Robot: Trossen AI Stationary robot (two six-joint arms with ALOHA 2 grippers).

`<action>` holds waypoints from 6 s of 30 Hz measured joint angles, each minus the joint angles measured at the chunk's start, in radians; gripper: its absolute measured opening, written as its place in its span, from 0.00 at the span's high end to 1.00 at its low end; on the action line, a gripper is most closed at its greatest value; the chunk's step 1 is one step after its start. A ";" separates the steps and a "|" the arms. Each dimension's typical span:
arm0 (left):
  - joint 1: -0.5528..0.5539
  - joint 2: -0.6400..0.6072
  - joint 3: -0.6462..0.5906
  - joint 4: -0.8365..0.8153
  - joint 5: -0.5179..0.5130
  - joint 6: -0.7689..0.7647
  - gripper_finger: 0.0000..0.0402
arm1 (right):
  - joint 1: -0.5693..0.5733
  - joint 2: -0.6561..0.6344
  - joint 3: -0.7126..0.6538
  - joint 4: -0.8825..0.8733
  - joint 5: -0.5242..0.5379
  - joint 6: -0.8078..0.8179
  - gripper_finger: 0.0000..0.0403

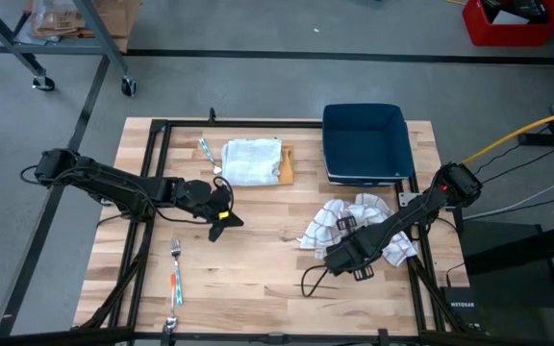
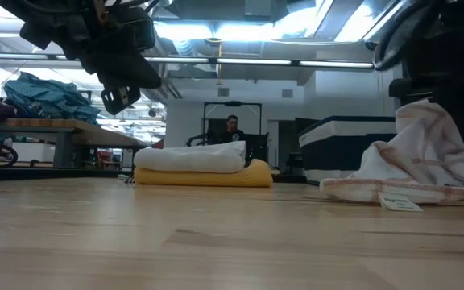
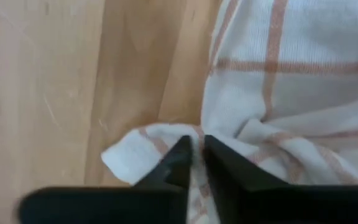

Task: Fold towel
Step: Fold the white patterned towel

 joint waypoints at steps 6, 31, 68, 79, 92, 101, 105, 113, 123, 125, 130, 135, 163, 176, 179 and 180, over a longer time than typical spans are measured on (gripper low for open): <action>0.000 0.000 0.000 0.000 -0.006 0.000 0.99 | 0.000 0.000 0.000 0.002 0.000 0.002 0.95; 0.000 0.000 0.000 0.000 -0.011 0.000 0.99 | 0.000 0.000 0.016 -0.015 -0.028 0.043 0.63; 0.000 -0.001 0.000 0.000 -0.031 0.000 0.99 | 0.000 0.000 0.222 0.013 0.096 0.149 0.99; -0.023 -0.001 0.000 0.233 -0.022 -0.104 0.99 | -0.017 0.000 0.663 -0.362 0.529 0.148 0.99; -0.137 -0.001 0.002 0.624 -0.041 0.195 0.99 | -0.149 0.000 0.976 -0.426 0.673 -0.012 1.00; -0.152 0.001 0.002 0.540 -0.268 0.317 0.99 | -0.186 0.000 1.098 -0.424 0.673 -0.097 1.00; -0.134 0.009 0.001 0.586 -0.269 0.303 0.99 | -0.185 0.000 1.111 -0.371 0.671 -0.135 1.00; -0.105 0.086 0.003 0.688 -0.277 0.080 0.99 | -0.186 0.003 1.110 -0.266 0.646 -0.221 1.00; -0.101 0.286 0.048 0.818 -0.281 0.140 0.98 | -0.186 0.003 1.110 -0.243 0.617 -0.227 1.00; -0.100 0.333 0.088 0.818 -0.281 0.149 0.94 | -0.186 0.003 1.110 -0.215 0.607 -0.227 1.00; -0.093 0.445 0.208 0.819 -0.318 0.155 0.77 | -0.185 0.003 1.110 -0.150 0.569 -0.268 1.00; -0.088 0.514 0.297 0.812 -0.319 0.200 0.63 | -0.184 0.003 1.110 -0.131 0.548 -0.276 1.00; -0.174 0.523 0.329 0.824 -0.313 0.238 0.99 | -0.185 0.003 1.110 -0.058 0.558 -0.381 1.00; -0.308 0.510 0.329 0.981 -0.314 0.271 1.00 | -0.185 0.003 1.110 -0.263 0.735 -0.381 1.00; -0.319 0.485 0.329 0.972 -0.314 0.310 1.00 | -0.185 0.003 1.110 -0.305 0.713 -0.381 1.00; -0.319 0.473 0.329 0.967 -0.314 0.324 1.00 | -0.185 0.003 1.110 -0.324 0.697 -0.381 1.00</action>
